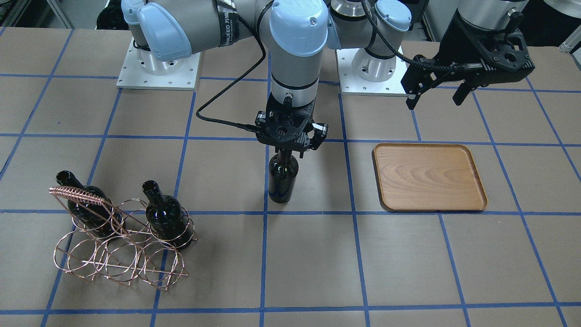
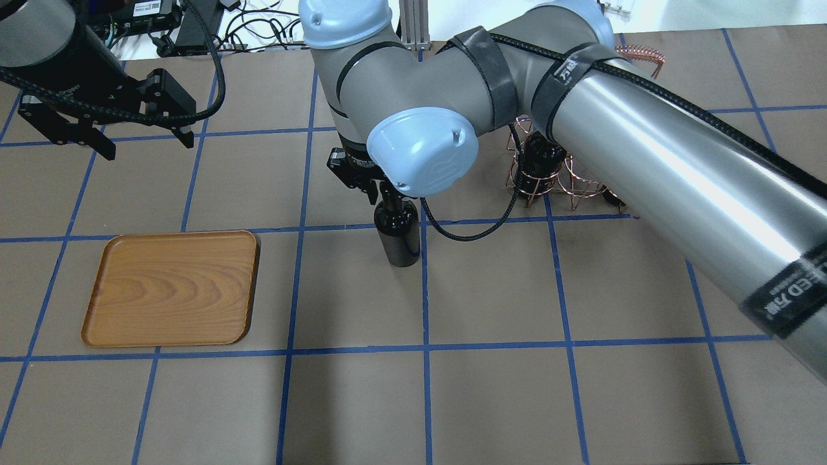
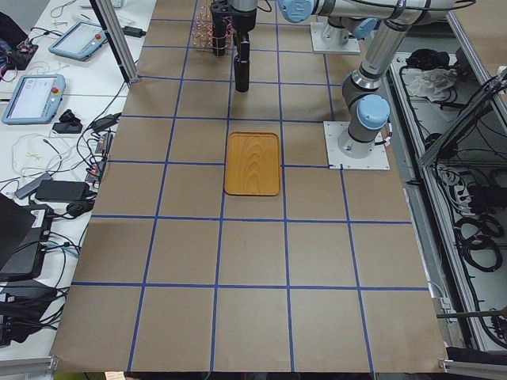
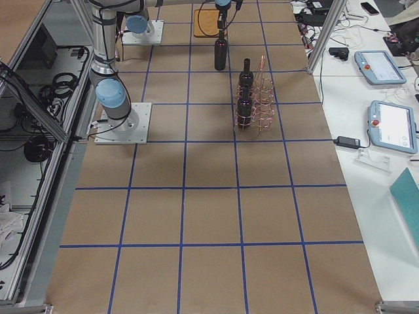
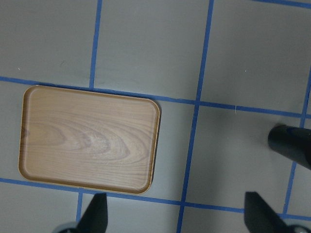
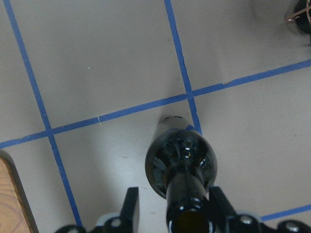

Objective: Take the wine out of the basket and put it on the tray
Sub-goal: 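Set the bottle upright on the table and open the right gripper, then grasp the standing bottle's neck with the left gripper while the right gripper rises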

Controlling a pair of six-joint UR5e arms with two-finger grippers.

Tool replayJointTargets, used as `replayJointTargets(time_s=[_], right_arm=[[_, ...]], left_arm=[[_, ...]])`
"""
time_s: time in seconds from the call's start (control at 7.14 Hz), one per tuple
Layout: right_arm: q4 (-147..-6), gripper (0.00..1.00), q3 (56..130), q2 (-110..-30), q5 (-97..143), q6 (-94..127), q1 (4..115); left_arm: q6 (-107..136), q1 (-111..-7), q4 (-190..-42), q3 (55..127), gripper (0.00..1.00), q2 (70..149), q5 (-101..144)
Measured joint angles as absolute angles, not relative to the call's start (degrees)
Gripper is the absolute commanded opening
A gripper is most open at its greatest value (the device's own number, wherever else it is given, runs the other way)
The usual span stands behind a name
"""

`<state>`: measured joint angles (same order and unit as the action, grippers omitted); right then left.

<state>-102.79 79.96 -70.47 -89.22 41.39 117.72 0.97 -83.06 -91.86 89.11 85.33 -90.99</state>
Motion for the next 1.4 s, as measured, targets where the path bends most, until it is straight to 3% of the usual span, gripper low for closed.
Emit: replayJointTargets(time_s=[0.56, 0.98, 1.4], right_arm=[[-95.81, 1.0, 79.59, -81.03, -88.14, 17.26, 103.07], [-89.0, 1.0, 80.47, -88.43, -88.75, 3.47, 93.77], [-88.59, 1.0, 81.5, -89.44, -89.02, 1.57, 91.41]], left_arm=[[6.65, -85.41, -91.14, 90.05, 1.0, 87.47, -90.29], [22.14, -97.4, -86.88, 92.18, 1.0, 91.99, -90.64], [33.3, -106.55, -81.8, 92.37, 0.98, 95.56, -90.39]])
